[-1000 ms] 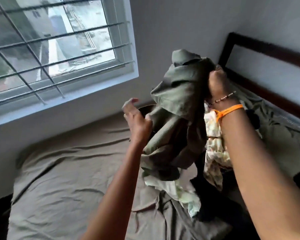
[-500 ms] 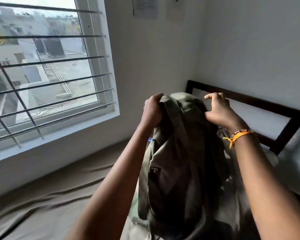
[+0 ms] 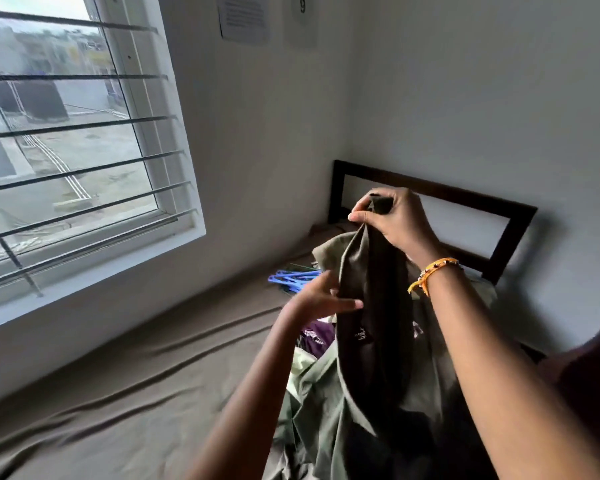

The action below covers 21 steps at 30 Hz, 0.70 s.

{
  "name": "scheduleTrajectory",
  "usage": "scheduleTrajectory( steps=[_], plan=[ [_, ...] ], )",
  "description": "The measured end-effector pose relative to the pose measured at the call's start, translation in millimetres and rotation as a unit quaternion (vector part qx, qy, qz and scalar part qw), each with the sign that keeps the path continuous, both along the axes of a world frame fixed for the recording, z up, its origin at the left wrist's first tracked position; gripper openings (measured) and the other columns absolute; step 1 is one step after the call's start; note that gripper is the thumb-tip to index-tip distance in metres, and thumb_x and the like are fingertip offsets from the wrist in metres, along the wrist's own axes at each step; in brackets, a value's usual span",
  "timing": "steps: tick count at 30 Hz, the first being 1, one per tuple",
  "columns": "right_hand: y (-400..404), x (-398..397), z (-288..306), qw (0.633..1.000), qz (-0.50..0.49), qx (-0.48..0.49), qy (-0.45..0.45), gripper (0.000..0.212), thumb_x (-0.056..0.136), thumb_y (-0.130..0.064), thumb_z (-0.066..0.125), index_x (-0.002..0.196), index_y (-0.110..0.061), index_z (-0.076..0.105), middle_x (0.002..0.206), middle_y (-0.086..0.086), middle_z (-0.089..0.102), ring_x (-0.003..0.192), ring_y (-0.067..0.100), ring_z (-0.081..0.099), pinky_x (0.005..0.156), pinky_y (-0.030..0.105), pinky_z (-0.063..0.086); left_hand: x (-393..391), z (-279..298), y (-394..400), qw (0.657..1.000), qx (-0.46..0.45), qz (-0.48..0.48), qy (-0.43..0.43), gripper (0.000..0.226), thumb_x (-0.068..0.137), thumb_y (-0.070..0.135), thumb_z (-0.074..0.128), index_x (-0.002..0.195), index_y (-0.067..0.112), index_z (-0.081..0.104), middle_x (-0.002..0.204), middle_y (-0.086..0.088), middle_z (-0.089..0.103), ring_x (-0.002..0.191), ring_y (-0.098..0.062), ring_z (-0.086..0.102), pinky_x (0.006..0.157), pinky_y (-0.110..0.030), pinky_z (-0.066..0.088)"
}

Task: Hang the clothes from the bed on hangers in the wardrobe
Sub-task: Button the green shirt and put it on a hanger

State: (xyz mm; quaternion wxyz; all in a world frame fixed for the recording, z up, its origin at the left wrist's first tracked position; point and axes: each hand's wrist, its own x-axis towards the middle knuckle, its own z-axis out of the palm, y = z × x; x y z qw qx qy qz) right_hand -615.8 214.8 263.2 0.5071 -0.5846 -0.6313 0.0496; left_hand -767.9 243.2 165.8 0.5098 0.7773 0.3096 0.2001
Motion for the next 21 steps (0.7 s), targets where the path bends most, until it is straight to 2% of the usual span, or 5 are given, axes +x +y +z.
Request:
scheduleTrajectory(
  steps=[4, 7, 12, 16, 21],
  plan=[
    [-27.3, 4.5, 24.3, 0.999, -0.022, 0.035, -0.003, 0.012, 0.066, -0.012, 0.082, 0.070, -0.013, 0.070, 0.066, -0.007, 0.065, 0.060, -0.003, 0.054, 0.062, 0.013, 0.040, 18.7, -47.4, -27.3, 0.981, 0.003, 0.125, 0.149, 0.041, 0.084, 0.035, 0.065, 0.110, 0.003, 0.063, 0.108, -0.021, 0.066, 0.101, -0.032, 0.064, 0.069, -0.030, 0.046],
    [-61.6, 19.4, 49.2, 0.989, -0.022, -0.099, -0.109, 0.022, 0.064, -0.012, 0.083, 0.081, -0.016, 0.071, 0.073, -0.003, 0.067, 0.058, -0.002, 0.054, 0.061, 0.016, 0.039, 21.0, -21.5, -30.7, 0.965, 0.092, 0.195, 0.151, 0.036, 0.096, 0.031, 0.047, 0.112, 0.000, 0.058, 0.116, -0.023, 0.062, 0.106, -0.038, 0.058, 0.080, -0.036, 0.045],
    [-90.6, 38.9, 37.3, 0.899, -0.119, -0.283, -0.311, 0.055, 0.063, -0.030, 0.084, 0.111, -0.017, 0.062, 0.110, 0.005, 0.065, 0.103, 0.022, 0.059, 0.080, 0.028, 0.044, 29.0, 83.2, -54.7, 0.938, 0.255, 0.222, 0.078, 0.028, 0.096, 0.032, 0.044, 0.101, 0.011, 0.062, 0.105, -0.017, 0.065, 0.099, -0.039, 0.059, 0.074, -0.036, 0.042],
    [-126.9, 41.4, 30.1, 0.982, -0.088, -0.148, -0.081, 0.008, 0.076, -0.021, 0.073, 0.080, -0.019, 0.067, 0.080, -0.002, 0.069, 0.068, 0.005, 0.058, 0.065, 0.026, 0.041, 38.5, 147.2, -92.1, 0.910, 0.370, 0.175, 0.070, 0.023, 0.093, 0.028, 0.046, 0.104, 0.020, 0.064, 0.104, -0.011, 0.065, 0.096, -0.036, 0.059, 0.073, -0.034, 0.041],
    [-177.2, 48.1, 72.7, 0.949, -0.294, 0.073, -0.084, 0.038, 0.072, 0.001, 0.054, 0.054, -0.019, 0.026, 0.050, -0.003, 0.029, 0.055, 0.027, 0.028, 0.052, 0.036, 0.017, 28.4, 184.3, -118.9, 0.876, 0.433, 0.210, 0.025, 0.014, 0.090, 0.027, 0.054, 0.094, 0.018, 0.064, 0.096, -0.006, 0.065, 0.090, -0.035, 0.059, 0.069, -0.031, 0.041]
  ],
)
